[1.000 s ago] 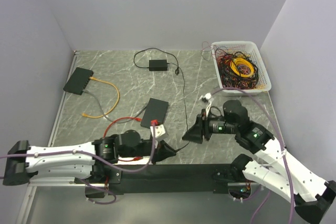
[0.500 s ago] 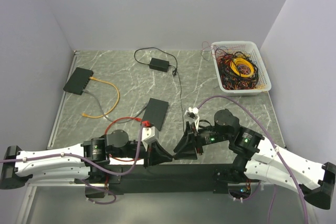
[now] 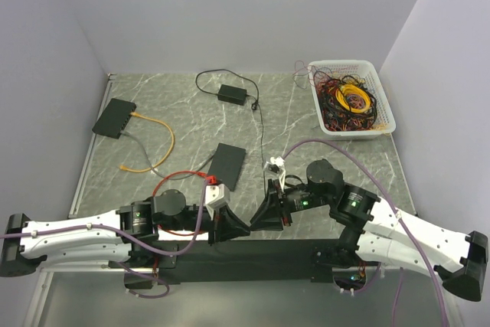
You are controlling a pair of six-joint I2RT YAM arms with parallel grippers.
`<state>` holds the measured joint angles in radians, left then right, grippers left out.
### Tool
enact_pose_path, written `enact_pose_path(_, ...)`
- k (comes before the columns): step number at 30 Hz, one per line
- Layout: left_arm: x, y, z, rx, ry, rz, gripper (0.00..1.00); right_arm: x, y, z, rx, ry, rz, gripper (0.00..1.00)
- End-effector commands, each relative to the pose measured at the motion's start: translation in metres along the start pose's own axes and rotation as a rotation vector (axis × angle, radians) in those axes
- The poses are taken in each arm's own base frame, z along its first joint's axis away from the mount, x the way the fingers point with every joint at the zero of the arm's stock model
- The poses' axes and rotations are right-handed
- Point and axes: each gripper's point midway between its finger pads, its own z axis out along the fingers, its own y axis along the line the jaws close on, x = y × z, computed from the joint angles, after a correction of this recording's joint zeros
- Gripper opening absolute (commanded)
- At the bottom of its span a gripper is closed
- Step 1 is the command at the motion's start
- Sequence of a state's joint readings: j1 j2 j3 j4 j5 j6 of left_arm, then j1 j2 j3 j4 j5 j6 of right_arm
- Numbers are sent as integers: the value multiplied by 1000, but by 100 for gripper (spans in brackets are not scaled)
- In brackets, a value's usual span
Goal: Insert the plug into the switch port
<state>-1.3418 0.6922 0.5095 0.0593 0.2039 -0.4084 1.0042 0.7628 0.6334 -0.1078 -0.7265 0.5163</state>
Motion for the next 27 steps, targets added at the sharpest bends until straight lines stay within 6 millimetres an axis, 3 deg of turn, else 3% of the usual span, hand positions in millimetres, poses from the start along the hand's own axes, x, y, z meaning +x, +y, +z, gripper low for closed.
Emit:
enact_pose_path(1, -16, -4, -1, 2, -39, 6, 1, -7, 3, 4, -7, -25, -26, 35)
enact_pose_path(10, -15, 2, 1, -24, -41, 4, 1, -6, 1, 4, 10, -14, -18, 22)
enact_pose_path(22, -15, 9, -4, -65, -63, -5, 1, 0, 0, 4, 26, 0, -9, 31)
enact_pose_path(27, -15, 10, -3, -70, -59, -4, 1, -2, -2, 3, 36, -14, -14, 28)
